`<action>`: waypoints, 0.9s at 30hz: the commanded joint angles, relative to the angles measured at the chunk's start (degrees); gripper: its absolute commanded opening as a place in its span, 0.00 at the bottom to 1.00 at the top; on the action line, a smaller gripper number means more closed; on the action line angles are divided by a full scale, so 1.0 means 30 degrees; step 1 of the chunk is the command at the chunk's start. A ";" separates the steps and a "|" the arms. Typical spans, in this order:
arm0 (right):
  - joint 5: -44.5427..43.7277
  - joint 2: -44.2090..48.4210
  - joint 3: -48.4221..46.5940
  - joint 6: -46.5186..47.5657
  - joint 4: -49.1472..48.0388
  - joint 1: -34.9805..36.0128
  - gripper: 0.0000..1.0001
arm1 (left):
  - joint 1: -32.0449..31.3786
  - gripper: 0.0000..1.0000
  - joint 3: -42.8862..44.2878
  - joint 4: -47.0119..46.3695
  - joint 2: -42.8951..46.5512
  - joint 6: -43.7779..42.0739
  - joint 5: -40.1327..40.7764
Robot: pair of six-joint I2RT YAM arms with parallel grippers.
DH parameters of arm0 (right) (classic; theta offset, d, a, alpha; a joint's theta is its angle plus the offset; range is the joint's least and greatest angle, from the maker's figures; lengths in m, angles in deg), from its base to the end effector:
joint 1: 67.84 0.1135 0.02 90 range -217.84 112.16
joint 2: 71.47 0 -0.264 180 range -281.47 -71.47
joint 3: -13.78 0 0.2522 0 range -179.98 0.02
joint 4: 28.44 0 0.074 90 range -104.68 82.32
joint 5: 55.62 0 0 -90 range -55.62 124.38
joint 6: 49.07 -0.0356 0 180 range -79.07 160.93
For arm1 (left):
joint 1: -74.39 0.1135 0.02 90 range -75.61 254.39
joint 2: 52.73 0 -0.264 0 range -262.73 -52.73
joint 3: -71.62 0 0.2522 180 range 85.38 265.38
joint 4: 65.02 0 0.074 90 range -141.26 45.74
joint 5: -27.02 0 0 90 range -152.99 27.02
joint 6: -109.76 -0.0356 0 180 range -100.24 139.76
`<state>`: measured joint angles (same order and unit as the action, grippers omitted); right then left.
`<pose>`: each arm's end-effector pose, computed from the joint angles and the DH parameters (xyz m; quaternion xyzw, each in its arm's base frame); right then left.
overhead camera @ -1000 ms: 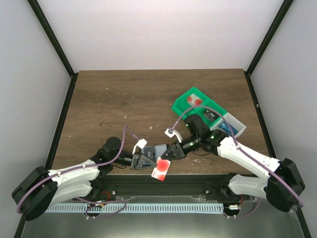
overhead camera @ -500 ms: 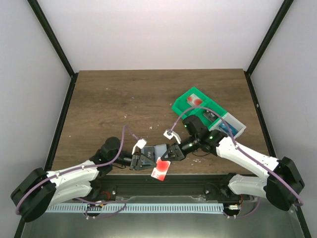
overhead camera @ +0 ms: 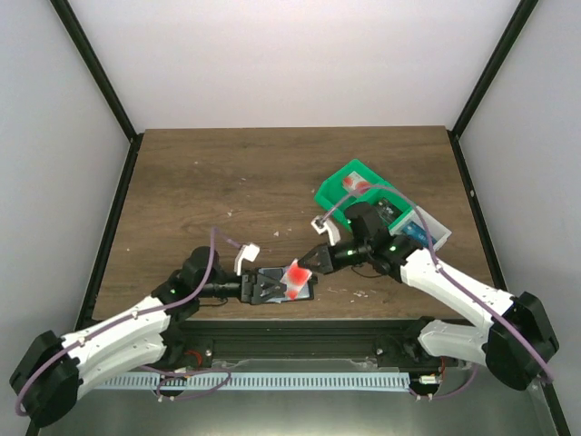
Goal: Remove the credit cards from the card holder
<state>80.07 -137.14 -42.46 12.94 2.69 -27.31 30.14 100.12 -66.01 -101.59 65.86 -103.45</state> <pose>0.1622 0.1722 0.2484 -0.2528 0.8144 0.5084 0.1200 0.1115 -0.1408 0.1910 0.1876 0.7688 -0.5837 0.1822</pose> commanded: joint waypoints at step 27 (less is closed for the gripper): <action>-1.9699 -0.3993 -0.1805 -0.8745 -0.8612 -0.8528 0.00 | 0.0130 1.00 0.1999 0.6973 0.2745 -0.2727 0.7688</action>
<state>25.85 -146.32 -45.79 -8.72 -16.74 -51.22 30.28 104.23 -45.11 -92.95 59.00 -79.41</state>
